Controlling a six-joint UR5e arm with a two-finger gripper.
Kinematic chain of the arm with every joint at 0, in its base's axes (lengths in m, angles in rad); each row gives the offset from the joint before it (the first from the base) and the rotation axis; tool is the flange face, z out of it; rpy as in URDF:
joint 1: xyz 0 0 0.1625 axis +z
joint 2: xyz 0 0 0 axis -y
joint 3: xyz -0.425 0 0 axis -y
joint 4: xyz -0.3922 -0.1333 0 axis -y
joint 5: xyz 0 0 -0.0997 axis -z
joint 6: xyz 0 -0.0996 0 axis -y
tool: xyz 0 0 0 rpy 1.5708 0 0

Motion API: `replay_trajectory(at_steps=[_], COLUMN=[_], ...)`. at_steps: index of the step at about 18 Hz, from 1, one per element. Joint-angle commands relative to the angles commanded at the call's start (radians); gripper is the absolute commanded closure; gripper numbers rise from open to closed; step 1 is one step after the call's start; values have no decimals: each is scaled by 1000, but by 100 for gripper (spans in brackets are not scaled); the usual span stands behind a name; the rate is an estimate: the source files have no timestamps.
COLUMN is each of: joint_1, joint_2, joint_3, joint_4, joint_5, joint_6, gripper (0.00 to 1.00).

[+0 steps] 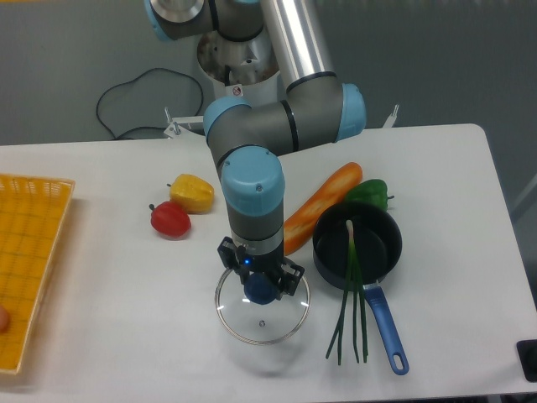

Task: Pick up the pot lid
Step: 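Hold the glass lid raised above the table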

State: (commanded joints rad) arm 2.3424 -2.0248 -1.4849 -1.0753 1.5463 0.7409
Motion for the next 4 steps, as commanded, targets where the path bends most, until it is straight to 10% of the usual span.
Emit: replay_trajectory(at_steps=[4], joint_1=[0], joint_2=[3], joint_3=[0], joint_4=[-2], joint_5=[0], joint_6=[-2], gripper=[34])
